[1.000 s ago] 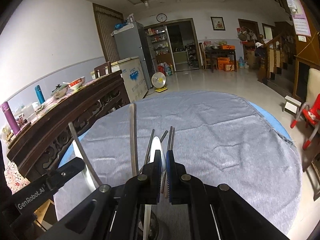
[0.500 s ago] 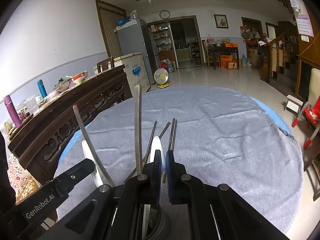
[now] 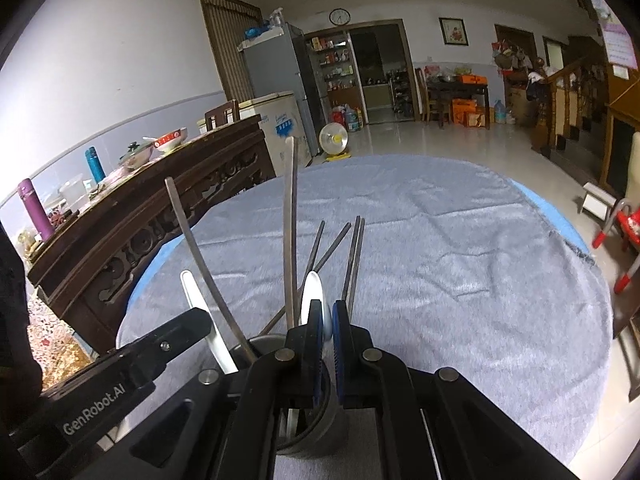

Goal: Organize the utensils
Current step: 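Push the white spoons down into the black holder with both tools, then open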

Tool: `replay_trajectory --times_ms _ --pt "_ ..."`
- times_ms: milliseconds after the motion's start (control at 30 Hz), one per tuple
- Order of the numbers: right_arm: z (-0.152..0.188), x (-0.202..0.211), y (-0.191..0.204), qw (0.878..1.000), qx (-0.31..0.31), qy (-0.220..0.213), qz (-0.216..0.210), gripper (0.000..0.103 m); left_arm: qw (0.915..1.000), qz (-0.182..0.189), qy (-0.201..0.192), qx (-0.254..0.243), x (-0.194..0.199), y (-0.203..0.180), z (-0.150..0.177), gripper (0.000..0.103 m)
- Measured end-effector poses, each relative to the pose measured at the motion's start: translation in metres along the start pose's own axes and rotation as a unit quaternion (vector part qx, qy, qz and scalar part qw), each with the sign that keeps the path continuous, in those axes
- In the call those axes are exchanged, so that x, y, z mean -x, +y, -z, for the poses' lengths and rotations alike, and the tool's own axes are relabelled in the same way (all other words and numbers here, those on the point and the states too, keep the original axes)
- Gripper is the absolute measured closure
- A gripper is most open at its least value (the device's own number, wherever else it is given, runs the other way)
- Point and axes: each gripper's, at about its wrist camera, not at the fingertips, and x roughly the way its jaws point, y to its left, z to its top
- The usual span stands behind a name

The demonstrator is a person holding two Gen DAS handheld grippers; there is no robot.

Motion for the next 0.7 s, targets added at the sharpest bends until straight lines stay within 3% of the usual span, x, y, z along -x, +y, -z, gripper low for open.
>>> replay_trajectory --times_ms 433,567,700 --pt "0.010 0.006 0.002 1.000 0.003 0.026 -0.012 0.094 0.9997 0.008 0.023 0.008 0.001 0.006 0.003 0.101" --pt "0.012 0.008 0.003 1.000 0.003 0.028 -0.012 0.075 0.9993 0.012 0.033 0.015 0.000 0.008 0.004 0.099" --pt "0.013 0.015 0.002 1.000 0.002 0.022 -0.011 0.072 0.9993 0.013 0.027 0.024 0.007 0.012 0.000 0.084"
